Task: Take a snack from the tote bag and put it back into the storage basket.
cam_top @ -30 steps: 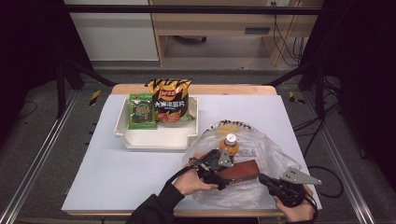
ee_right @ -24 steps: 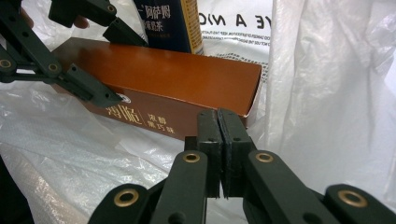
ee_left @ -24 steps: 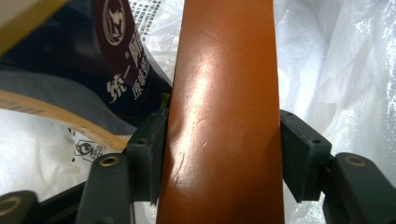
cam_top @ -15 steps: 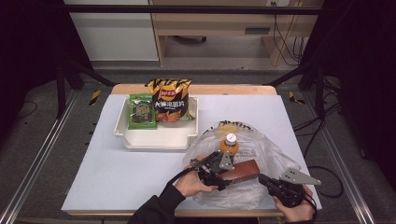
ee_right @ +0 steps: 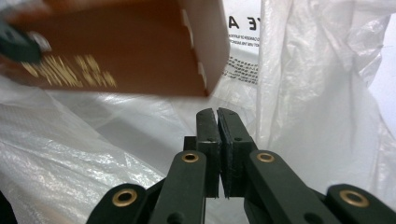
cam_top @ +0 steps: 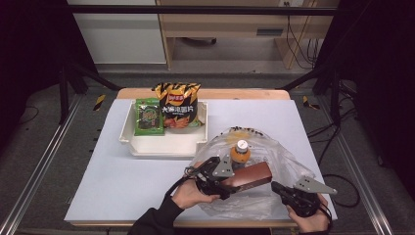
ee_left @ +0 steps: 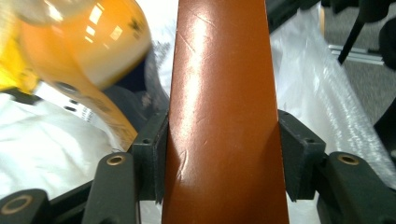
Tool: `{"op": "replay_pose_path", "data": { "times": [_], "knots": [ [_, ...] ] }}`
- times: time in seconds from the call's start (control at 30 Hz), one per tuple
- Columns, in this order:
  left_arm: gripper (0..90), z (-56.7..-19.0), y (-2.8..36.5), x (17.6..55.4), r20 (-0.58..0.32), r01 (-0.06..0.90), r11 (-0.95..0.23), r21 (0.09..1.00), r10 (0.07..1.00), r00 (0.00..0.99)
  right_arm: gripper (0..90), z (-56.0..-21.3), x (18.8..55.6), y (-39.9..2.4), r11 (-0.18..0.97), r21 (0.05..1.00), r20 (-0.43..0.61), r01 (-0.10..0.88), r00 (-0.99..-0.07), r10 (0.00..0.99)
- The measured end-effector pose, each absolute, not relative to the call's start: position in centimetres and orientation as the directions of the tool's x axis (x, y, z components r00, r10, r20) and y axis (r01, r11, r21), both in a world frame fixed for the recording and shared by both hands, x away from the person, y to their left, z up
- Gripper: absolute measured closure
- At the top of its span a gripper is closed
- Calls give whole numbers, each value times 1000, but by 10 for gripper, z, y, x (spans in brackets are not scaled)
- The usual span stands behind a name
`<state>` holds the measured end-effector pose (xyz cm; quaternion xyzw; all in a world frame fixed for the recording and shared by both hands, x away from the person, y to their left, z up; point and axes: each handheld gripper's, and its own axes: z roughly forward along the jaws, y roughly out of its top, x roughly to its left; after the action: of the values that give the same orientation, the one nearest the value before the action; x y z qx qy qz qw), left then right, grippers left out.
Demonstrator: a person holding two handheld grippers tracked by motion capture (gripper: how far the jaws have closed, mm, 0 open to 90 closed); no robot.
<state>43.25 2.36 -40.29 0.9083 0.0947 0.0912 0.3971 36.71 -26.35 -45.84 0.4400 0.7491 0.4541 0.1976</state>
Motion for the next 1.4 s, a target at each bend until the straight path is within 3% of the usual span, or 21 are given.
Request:
{"op": "replay_pose_path", "data": {
  "times": [0.37,0.73,1.07,1.27,1.4],
  "knots": [
    [432,-371,24,432,83,94,-589,802,266,960,855,-458,367,-260,217,859,90,463,-555,827],
    [432,-335,21,427,100,62,-552,832,258,961,753,-440,361,-256,224,887,61,403,-583,810],
    [431,-318,44,424,107,69,-540,839,289,951,604,-426,359,-251,216,903,42,372,-577,816],
    [431,-312,66,427,111,85,-539,838,320,941,443,-422,362,-247,201,908,40,366,-556,830],
    [431,-310,85,431,103,108,-530,841,352,930,400,-421,364,-245,195,912,41,362,-552,833]
  ]
}}
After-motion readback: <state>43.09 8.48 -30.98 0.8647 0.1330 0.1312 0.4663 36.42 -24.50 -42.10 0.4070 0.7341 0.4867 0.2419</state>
